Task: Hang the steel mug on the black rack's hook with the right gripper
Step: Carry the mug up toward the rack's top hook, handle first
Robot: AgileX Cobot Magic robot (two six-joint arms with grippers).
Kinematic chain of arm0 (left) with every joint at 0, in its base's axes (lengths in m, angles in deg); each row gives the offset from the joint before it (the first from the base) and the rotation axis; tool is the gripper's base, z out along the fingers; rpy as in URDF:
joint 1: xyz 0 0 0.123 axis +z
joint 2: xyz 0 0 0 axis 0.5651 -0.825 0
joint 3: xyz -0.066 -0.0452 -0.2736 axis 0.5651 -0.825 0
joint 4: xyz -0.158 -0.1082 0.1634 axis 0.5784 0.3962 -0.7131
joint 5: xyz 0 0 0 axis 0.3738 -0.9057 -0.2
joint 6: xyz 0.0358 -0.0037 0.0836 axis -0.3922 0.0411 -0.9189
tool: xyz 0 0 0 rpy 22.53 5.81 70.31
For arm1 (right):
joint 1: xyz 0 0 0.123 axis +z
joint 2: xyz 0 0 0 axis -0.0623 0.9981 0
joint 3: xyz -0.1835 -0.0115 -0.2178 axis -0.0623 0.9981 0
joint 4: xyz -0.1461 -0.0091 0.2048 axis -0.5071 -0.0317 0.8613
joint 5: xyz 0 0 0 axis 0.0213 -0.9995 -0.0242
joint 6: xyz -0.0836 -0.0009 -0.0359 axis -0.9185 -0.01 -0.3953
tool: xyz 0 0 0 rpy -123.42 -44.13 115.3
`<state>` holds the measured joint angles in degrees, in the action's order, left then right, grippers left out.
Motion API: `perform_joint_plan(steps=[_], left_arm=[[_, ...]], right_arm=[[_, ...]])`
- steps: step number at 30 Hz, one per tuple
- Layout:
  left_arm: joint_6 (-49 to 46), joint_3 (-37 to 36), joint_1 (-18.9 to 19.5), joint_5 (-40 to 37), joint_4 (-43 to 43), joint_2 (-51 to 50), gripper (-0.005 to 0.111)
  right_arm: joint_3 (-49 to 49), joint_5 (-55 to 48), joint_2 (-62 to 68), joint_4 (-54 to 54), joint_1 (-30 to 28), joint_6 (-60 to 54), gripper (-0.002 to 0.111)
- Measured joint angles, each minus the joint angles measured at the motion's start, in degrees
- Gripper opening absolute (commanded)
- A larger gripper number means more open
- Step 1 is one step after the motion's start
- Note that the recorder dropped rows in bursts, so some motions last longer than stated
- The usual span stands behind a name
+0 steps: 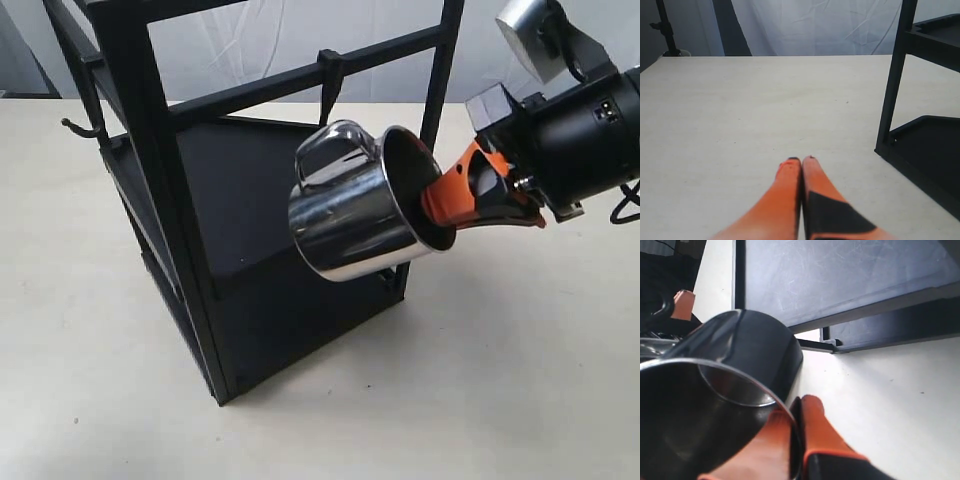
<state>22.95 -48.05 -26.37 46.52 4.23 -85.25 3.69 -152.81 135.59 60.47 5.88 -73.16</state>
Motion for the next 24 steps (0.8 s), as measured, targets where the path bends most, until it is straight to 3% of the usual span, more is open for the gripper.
perform_joint_plan(steps=[24], left_arm=[[0.0,0.0,0.0,0.0,0.0,0.0,0.002]], right_arm=[[0.08,0.03,6.37,6.05,-0.22,-0.09,-0.001]])
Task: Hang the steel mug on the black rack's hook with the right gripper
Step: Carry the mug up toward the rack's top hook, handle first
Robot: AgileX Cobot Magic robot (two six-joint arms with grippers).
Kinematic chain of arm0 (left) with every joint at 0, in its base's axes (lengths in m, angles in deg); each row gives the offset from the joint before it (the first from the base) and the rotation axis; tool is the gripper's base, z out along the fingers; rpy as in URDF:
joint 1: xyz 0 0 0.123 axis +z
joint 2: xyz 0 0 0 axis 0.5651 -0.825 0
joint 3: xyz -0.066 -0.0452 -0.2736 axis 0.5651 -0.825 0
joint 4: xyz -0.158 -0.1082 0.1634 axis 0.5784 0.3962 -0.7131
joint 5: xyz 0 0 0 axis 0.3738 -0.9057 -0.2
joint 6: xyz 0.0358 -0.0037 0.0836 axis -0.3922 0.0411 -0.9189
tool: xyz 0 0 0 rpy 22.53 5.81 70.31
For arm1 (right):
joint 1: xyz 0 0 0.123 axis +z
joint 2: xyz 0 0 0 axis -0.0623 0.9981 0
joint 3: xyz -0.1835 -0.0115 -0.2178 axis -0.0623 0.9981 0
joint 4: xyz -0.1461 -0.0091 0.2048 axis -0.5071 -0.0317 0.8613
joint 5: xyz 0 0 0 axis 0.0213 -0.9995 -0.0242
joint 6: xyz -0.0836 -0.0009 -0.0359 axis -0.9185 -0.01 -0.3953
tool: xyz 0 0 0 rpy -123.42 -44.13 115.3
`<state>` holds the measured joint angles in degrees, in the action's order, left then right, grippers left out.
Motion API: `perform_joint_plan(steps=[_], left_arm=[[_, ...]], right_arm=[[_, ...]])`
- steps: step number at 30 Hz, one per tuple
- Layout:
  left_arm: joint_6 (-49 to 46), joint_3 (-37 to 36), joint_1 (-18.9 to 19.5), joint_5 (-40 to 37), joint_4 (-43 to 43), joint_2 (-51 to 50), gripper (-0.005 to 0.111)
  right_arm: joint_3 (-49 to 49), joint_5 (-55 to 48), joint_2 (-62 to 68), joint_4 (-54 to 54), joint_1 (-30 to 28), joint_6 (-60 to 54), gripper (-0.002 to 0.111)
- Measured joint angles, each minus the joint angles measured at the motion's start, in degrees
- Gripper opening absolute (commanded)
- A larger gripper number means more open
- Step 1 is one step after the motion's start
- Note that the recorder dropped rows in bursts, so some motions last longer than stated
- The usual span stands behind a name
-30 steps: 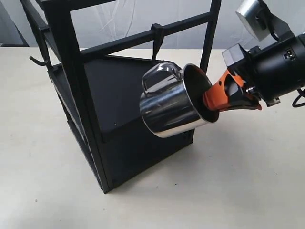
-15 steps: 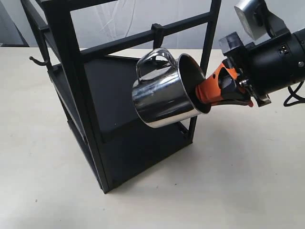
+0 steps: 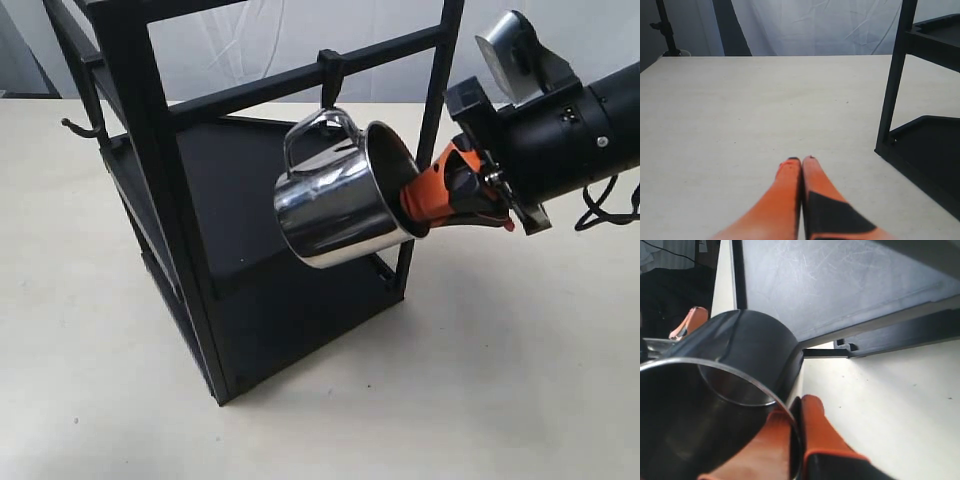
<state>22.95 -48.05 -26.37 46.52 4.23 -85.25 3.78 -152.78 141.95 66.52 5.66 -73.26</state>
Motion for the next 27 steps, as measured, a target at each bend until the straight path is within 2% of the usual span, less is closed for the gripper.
perform_joint_plan(steps=[27], left_arm=[[0.0,0.0,0.0,0.0,0.0,0.0,0.002]], right_arm=[[0.26,0.23,0.0,-0.7,-0.33,2.46,-0.001]])
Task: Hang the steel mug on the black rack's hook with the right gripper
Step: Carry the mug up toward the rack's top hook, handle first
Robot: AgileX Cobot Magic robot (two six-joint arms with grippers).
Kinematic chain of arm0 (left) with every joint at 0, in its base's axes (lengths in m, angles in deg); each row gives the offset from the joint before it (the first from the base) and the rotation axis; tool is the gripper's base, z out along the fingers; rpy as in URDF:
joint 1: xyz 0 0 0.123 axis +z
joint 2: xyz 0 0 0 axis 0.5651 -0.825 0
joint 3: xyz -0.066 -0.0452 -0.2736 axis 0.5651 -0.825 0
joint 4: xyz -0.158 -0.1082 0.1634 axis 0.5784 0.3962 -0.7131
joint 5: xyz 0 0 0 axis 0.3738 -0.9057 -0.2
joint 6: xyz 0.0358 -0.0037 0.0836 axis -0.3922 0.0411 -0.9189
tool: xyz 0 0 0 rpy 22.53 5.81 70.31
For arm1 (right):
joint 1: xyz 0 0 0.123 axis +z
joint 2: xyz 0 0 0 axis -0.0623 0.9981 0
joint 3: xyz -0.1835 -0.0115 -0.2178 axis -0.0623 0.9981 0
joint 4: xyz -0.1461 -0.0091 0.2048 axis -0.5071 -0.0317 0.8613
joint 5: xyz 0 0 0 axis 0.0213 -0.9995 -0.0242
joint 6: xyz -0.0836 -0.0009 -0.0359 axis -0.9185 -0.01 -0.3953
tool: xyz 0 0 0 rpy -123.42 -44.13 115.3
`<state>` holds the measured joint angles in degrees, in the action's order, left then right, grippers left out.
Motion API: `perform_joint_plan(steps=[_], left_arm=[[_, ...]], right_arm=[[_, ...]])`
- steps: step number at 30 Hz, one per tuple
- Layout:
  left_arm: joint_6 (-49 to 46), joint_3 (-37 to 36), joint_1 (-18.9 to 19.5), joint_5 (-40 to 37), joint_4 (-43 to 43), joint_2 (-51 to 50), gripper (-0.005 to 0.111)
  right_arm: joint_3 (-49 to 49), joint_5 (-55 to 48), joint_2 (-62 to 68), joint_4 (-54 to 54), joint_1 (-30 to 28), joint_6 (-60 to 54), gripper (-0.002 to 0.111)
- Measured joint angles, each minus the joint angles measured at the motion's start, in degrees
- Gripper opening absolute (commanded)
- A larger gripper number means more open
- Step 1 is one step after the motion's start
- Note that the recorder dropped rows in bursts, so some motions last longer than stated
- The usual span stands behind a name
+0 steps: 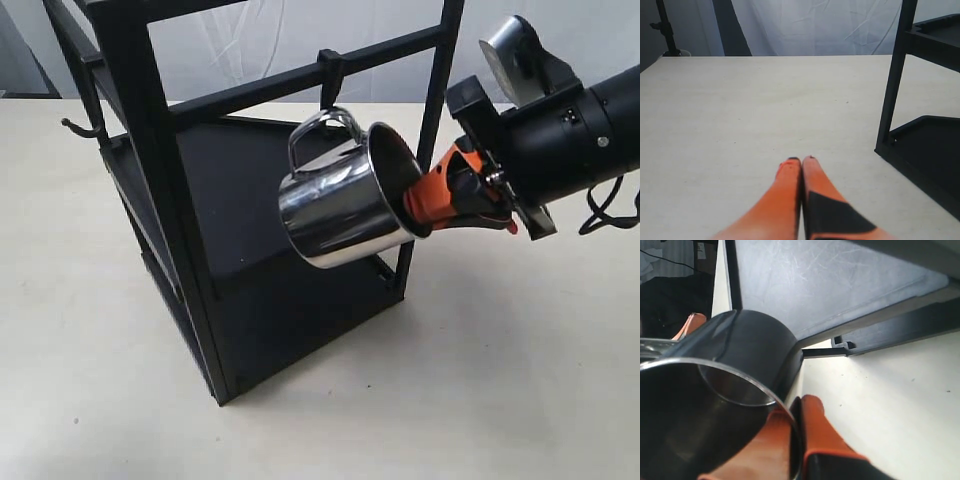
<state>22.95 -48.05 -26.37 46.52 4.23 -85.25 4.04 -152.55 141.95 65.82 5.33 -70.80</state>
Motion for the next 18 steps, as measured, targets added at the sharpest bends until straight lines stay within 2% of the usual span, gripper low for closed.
perform_joint_plan(steps=[18], left_arm=[[0.0,0.0,0.0,0.0,0.0,0.0,0.002]], right_arm=[[0.0,-0.34,0.0,-4.09,0.0,2.87,-0.001]])
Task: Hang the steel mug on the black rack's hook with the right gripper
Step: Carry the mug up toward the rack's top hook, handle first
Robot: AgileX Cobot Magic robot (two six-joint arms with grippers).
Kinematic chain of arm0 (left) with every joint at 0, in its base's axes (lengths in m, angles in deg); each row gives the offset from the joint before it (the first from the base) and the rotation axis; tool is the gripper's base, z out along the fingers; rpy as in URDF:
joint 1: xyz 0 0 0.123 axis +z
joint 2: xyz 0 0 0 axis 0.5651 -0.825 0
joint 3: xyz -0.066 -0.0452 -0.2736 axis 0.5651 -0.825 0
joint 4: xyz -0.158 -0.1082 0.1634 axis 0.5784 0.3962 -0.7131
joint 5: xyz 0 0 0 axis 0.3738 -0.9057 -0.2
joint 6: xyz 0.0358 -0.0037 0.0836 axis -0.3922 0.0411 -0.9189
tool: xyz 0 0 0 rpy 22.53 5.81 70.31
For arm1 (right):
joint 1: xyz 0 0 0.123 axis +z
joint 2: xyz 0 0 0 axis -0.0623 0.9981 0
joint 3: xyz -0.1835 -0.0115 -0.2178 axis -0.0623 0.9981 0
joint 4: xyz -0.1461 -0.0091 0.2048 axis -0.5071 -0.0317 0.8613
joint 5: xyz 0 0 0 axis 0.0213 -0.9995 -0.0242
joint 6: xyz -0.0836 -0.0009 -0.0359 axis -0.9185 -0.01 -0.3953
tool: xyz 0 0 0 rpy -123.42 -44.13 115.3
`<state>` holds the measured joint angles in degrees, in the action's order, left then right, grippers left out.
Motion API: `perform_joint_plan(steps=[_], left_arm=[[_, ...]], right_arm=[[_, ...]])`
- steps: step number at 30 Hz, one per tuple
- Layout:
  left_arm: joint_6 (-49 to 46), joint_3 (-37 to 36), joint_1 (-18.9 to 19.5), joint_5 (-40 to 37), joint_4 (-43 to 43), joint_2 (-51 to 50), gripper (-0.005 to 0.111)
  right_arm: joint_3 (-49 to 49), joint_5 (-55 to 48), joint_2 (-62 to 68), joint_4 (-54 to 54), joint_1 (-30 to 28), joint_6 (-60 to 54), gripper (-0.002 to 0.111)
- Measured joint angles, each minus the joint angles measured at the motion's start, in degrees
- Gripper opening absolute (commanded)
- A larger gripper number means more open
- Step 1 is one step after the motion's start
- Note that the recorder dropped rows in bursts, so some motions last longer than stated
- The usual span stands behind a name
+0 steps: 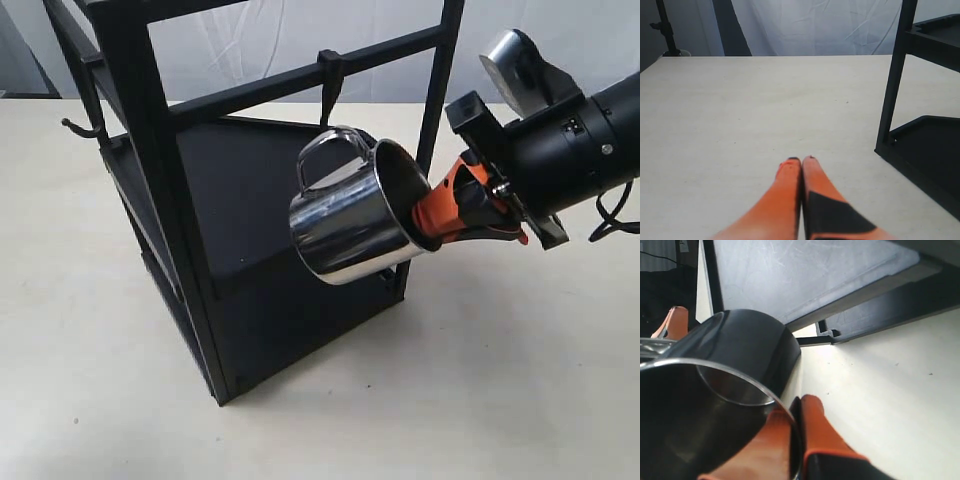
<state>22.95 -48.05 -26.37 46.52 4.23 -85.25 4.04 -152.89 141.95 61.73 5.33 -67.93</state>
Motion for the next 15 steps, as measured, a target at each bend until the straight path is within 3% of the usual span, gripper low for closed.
perform_joint_plan(steps=[15], left_arm=[[0.0,0.0,0.0,0.0,0.0,0.0,0.002]], right_arm=[[-0.1,-0.02,0.0,-2.77,0.0,1.49,-0.001]])
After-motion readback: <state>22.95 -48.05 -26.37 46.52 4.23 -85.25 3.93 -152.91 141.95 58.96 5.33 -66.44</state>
